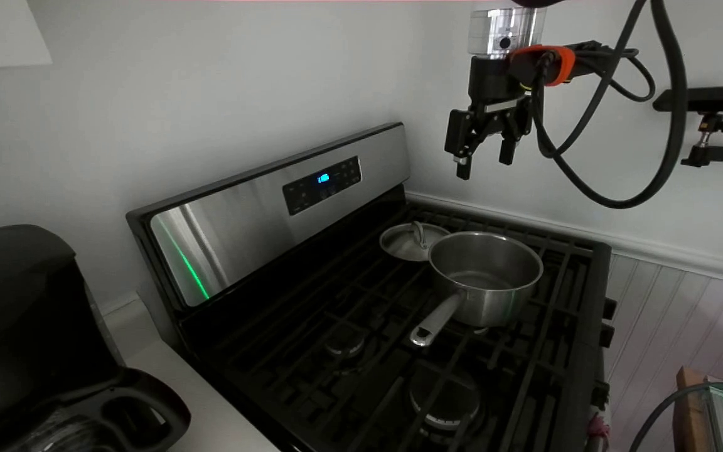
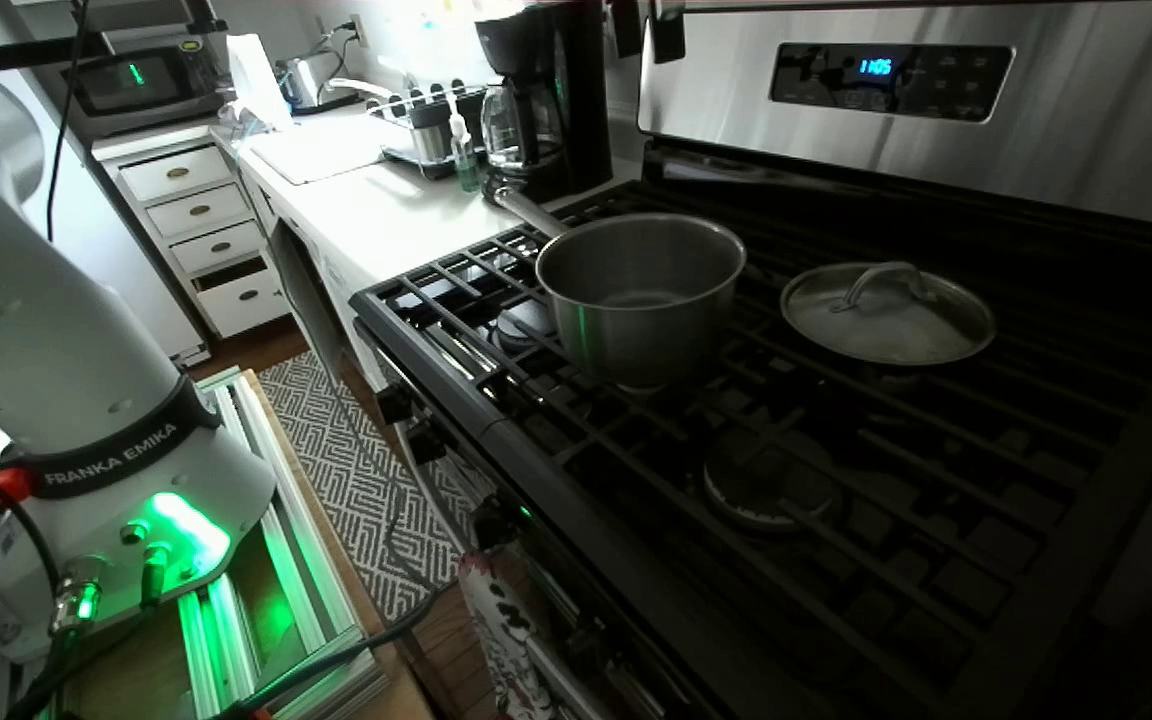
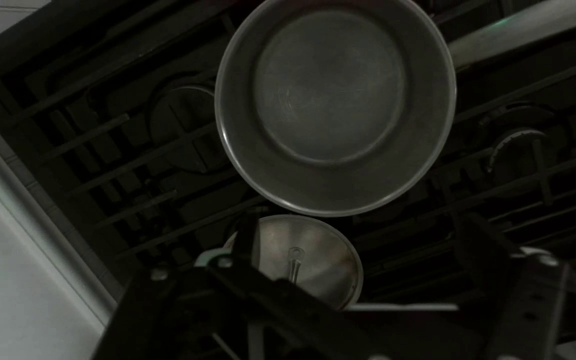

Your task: Remove the lid from the put put it on the stove right rear plate, slide the pot to the left onto the middle of the stove plate

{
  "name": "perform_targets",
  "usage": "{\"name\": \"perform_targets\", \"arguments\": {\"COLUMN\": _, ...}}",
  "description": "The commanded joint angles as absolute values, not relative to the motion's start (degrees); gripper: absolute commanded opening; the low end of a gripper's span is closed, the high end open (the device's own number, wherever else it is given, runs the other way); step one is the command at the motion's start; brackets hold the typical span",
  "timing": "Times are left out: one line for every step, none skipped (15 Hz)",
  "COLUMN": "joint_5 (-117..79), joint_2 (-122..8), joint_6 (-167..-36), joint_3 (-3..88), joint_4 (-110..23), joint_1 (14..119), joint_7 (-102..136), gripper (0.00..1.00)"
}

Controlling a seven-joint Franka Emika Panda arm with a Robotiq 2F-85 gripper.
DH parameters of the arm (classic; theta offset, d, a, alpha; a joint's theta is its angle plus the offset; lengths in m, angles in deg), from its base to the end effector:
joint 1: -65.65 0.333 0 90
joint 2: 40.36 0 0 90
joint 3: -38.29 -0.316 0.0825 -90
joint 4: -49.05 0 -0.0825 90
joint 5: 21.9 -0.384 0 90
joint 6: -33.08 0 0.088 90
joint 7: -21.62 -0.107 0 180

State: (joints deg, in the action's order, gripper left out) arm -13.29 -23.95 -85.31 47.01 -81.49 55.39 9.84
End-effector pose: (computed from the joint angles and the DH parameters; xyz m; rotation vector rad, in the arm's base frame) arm 0.4413 -0.1635 0.4762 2.9618 -0.7021 0.1018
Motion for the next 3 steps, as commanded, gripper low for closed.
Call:
{"name": "perform_targets", "arguments": {"joint_5": -13.4, "joint_2": -24.0, "joint_6": -85.2, "joint_3": 46.6, "joint_4": -81.4, "joint_1": 54.9, "joint_7": 10.0, "gripper": 1.0}}
{"name": "perform_targets", "arguments": {"joint_5": -13.4, "joint_2": -24.0, "joint_6": -85.2, "joint_3": 46.6, "joint_4": -81.4, "joint_1": 54.9, "joint_7": 10.0, "gripper": 1.0}}
{"name": "perform_targets", "arguments": {"joint_5": -13.4, "joint_2": -24.0, "joint_6": -85.2, "joint_3": 46.6, "joint_4": -81.4, "joint_1": 54.9, "joint_7": 10.0, "gripper": 1.0}}
